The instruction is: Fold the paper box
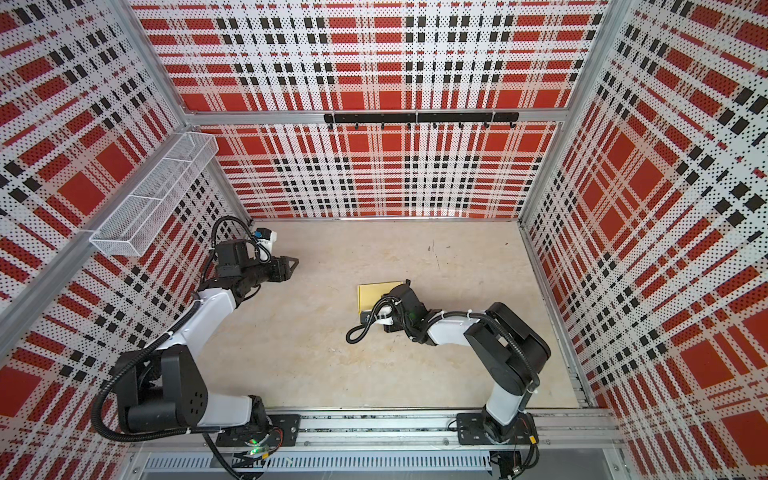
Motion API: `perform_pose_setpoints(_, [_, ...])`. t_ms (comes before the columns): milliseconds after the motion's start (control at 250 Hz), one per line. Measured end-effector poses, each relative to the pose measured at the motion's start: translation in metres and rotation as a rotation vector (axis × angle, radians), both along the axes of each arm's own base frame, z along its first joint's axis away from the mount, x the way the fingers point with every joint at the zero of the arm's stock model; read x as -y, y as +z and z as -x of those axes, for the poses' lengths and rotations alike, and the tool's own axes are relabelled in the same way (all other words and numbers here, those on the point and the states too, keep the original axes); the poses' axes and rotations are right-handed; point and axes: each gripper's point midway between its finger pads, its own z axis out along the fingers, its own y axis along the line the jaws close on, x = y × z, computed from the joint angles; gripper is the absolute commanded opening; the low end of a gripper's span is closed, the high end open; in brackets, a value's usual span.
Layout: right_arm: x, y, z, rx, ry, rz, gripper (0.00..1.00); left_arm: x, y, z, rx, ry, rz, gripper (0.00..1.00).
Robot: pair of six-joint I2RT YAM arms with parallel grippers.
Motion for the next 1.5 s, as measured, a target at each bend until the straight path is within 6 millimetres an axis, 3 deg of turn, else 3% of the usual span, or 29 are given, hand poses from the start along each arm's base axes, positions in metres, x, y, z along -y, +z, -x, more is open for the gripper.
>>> perform_pose_setpoints(260, [0.005,0.001,0.01,0.0,-0.022,-0.011,0.81,-0.005,-0.001,-0.001,0.007,0.01,-0.039,0.75])
perform_pose_setpoints(380, [0.013,0.02,0.011,0.02,-0.073,-0.054,0.97,-0.008,-0.004,-0.001,0.009,0.011,-0.066,0.8])
perform_pose_setpoints(560, [0.03,0.051,0.003,0.112,-0.193,-0.145,1.0,-0.009,-0.018,0.004,-0.017,0.008,-0.109,0.84])
perform_pose_setpoints(688, [0.054,0.046,0.0,0.146,-0.297,-0.155,1.0,-0.004,-0.025,0.006,-0.018,-0.004,-0.144,0.89])
perform_pose_setpoints(832, [0.087,0.037,-0.005,0.151,-0.429,-0.18,1.0,0.012,-0.05,0.014,-0.059,-0.037,-0.161,0.92])
perform_pose_setpoints(944, [0.117,0.046,-0.01,0.146,-0.539,-0.268,1.0,0.021,-0.066,0.02,-0.08,-0.06,-0.165,0.95])
perform_pose_setpoints(988, [0.128,0.051,-0.012,0.145,-0.582,-0.318,1.0,0.023,-0.07,0.019,-0.082,-0.063,-0.167,1.0])
perform_pose_setpoints(1184, [0.177,0.059,-0.025,0.125,-0.774,-0.493,1.0,0.022,-0.076,0.012,-0.071,-0.054,-0.195,0.99])
perform_pose_setpoints(1341, [0.206,0.051,-0.028,0.11,-0.886,-0.572,1.0,0.02,-0.075,0.008,-0.022,-0.047,-0.209,0.99])
perform_pose_setpoints(1501, [0.222,0.045,-0.038,0.108,-0.949,-0.615,1.0,0.021,-0.094,0.017,0.011,-0.048,-0.208,1.0])
